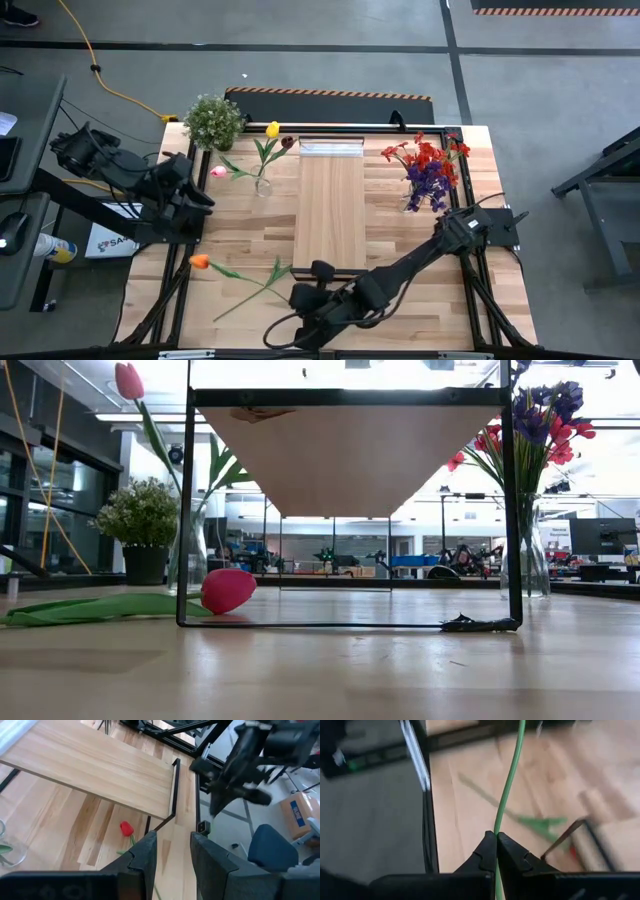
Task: Pick and place flowers into a vace then onto a shelf
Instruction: Put the orange tulip into the left transparent vase
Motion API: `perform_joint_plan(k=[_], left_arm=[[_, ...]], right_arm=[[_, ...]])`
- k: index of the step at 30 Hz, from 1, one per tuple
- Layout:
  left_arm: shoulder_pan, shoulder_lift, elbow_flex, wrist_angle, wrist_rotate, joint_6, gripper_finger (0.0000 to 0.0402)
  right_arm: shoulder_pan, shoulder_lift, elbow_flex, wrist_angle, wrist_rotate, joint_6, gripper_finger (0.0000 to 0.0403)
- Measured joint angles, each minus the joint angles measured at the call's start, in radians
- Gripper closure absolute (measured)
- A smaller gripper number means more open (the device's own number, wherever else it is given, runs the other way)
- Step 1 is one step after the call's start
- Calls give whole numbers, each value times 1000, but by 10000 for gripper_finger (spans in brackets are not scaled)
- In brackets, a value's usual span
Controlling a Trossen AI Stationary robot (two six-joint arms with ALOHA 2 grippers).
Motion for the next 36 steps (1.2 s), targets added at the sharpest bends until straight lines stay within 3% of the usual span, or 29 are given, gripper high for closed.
perform_joint_plan(k=[10, 17, 26, 31, 36], left_arm=[[0, -34, 0, 17, -7, 0, 252], [0, -49, 0, 134, -19, 38, 252], [0, -48, 0, 302, 5, 139, 252], [0, -48, 0, 418, 27, 214, 252], [0, -34, 0, 561, 60, 345, 252]], right_arm=[[11, -107, 0, 78, 179, -105, 403], [-5, -134, 0, 223, 238, -277, 403], [-72, -135, 0, 488, 389, -591, 403], [-126, -135, 0, 631, 387, -734, 403], [-188, -134, 0, 706, 280, -760, 403]])
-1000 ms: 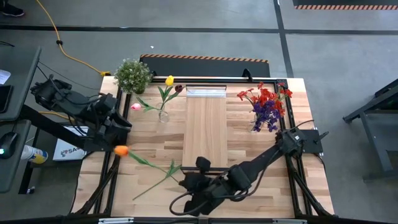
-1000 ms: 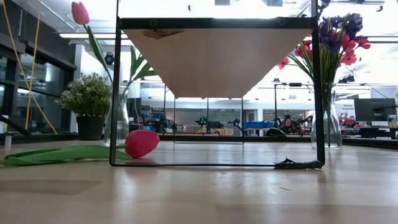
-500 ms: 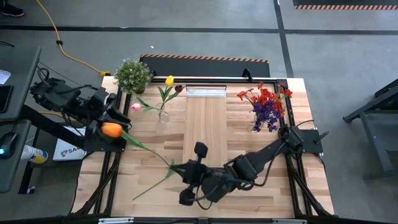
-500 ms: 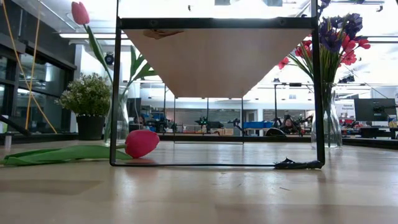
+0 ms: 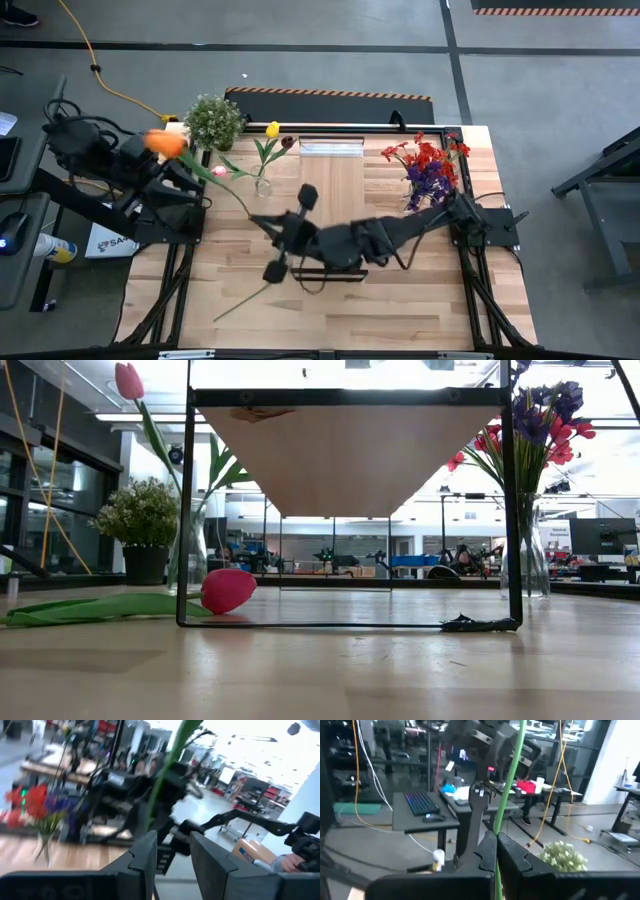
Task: Pick and place flowers into a vace then onto a shelf
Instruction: Put the orange tulip into the left transparent vase
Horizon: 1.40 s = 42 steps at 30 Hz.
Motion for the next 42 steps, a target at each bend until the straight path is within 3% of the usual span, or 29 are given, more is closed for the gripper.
perform_joint_plan(k=[14, 25, 42], left_arm=[[0, 52, 0, 90, 14, 85, 252], [1, 90, 0, 85, -209, 180, 252], [1, 128, 0, 99, -334, 232, 252]], right_arm=[[-93, 1, 0, 112, -186, 3, 403], [-91, 1, 0, 134, -240, -5, 403], [-92, 2, 0, 127, -246, -8, 403]])
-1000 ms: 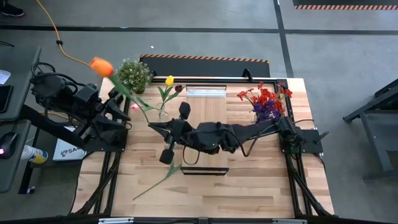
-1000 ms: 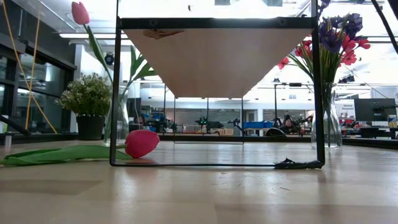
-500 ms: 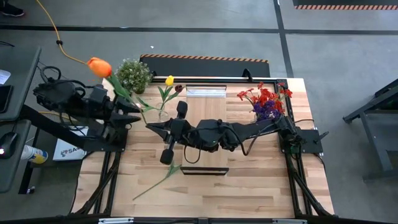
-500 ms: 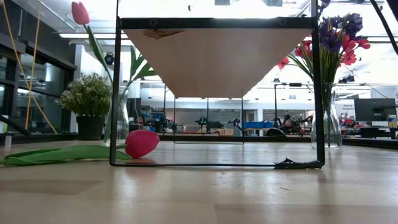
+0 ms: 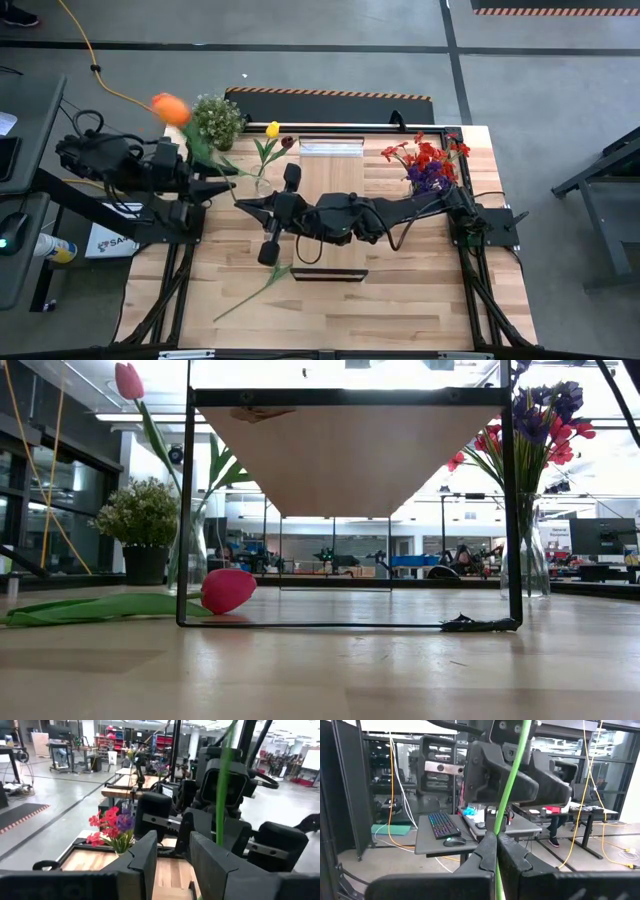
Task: Pick and place flowers into a vace then onto a shelf
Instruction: Put the orange tulip into the left transparent vase
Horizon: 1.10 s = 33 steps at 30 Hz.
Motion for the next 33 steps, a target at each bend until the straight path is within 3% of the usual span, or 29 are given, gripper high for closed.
perform_joint_plan(k=[14, 33], left_arm=[[0, -73, 0, -104, 27, -117, 252], [0, -22, 0, -91, 67, -126, 252]], right_arm=[[-1, 0, 0, -3, 5, -15, 403], [-26, 0, 0, -1, -8, -5, 403]])
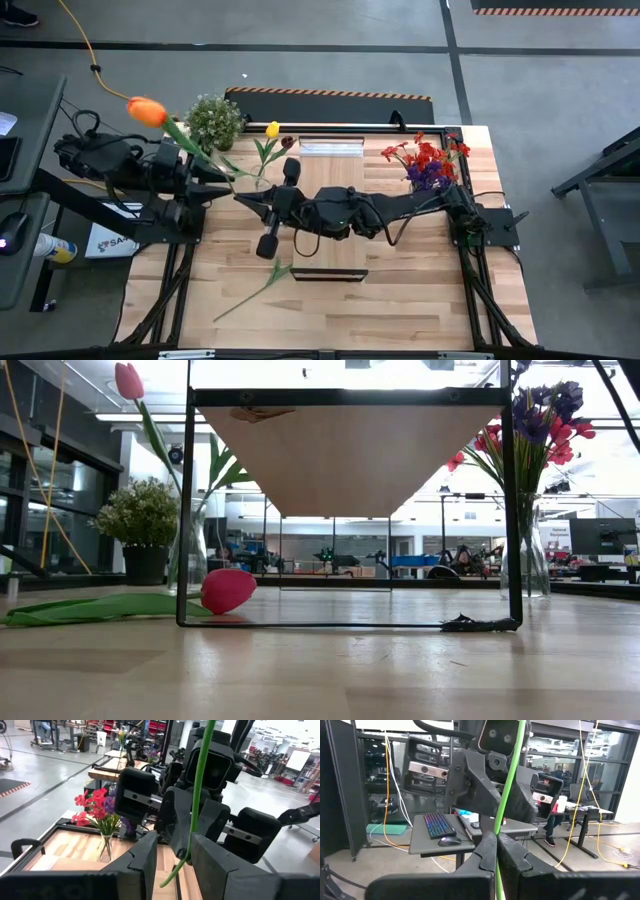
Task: Pick and place flowers into a vace then onto a shelf
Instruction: Put the orange tulip into the left transparent vase
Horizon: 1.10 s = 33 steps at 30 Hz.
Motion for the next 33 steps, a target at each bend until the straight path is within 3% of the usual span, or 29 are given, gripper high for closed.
perform_joint_plan(k=[33], left_arm=[[0, 24, 0, 40, 36, -7, 252]], right_arm=[[-1, 0, 0, 0, 3, -4, 403]])
